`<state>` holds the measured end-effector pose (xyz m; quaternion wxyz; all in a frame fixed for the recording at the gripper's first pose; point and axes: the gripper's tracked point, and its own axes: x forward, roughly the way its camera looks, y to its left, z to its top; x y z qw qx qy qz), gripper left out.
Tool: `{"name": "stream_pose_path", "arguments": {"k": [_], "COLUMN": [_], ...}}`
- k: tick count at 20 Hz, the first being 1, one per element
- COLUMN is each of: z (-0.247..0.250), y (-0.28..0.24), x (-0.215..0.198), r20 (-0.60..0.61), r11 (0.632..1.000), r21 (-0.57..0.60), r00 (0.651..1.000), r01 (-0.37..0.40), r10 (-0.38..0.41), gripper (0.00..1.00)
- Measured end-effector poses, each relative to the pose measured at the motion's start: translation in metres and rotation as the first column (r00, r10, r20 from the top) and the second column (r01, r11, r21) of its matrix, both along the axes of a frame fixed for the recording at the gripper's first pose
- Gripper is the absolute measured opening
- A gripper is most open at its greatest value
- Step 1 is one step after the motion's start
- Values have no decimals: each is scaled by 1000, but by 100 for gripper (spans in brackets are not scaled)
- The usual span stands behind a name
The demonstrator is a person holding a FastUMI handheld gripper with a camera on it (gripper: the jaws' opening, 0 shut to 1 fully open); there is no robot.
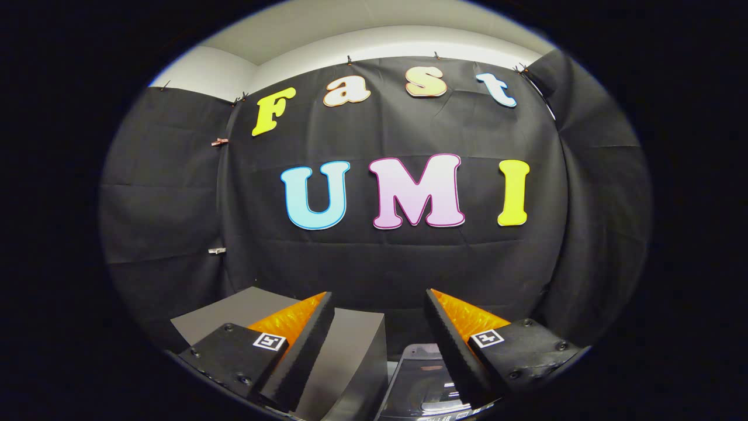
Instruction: Put the clothes into the washing machine and then close the washing machine lid.
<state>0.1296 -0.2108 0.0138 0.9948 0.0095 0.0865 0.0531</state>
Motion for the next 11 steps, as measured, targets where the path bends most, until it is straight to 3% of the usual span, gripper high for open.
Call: {"name": "stream_pose_path", "arguments": {"k": [11], "z": [-1], "y": [5], "x": [1], "r20": [-5], "r11": [1000], "r21": [2], "r00": [1000], "r01": [-1], "r10": [1], "gripper": [99]}}
